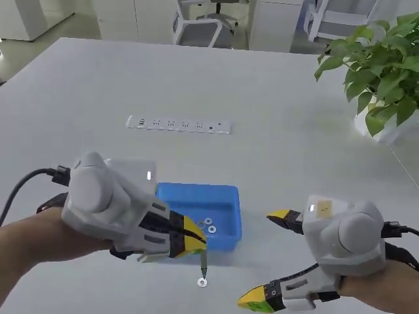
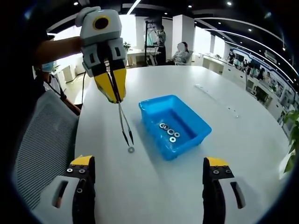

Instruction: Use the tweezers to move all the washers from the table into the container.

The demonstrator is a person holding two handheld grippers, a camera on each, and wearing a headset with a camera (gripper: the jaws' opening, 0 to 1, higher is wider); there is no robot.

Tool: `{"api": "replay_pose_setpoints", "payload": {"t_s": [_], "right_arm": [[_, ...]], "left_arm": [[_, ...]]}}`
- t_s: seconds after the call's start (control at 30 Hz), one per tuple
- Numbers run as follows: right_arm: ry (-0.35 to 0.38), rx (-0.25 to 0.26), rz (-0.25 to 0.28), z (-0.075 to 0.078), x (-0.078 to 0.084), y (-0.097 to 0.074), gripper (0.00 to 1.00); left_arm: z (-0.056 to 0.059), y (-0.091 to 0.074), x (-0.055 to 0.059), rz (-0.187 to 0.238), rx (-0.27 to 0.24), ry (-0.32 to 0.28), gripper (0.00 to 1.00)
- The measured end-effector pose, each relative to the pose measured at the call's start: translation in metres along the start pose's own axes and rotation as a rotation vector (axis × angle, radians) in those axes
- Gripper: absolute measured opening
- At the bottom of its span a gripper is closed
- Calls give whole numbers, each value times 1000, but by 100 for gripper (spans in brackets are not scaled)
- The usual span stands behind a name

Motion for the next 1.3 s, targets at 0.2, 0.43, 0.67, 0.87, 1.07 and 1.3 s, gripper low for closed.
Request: {"api": "replay_pose_setpoints", "payload": {"t_s": [0.2,0.43,0.67,0.87,1.07,1.3], "right_arm": [[1,2,11,-1,0,-1,100],[2,-3,-12,-4,4,-1,100],[2,-2,-15,-4,6,-2,100],[1,-2,-17,-4,7,-3,100],[-2,-10,-20,-6,7,-2,99],[-21,-39,-16,-8,8,2,92]], "left_arm": [[4,4,4,-8,6,0,5],[5,7,7,-18,13,3,5],[5,9,10,-33,16,9,5],[5,11,14,-33,19,8,5],[4,11,15,-32,24,14,5],[2,11,15,-35,39,17,5]]}}
Point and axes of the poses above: the centre of the closed fingertips' face, and the gripper's own axes: y roughly forward along the fingers, z roughly to its right, x roughly out of its underside, the point moved 9 cm from there along -y, roughly backward along the fingers, and after that the axes turned 12 degrees about z, right-handed, at the moved point
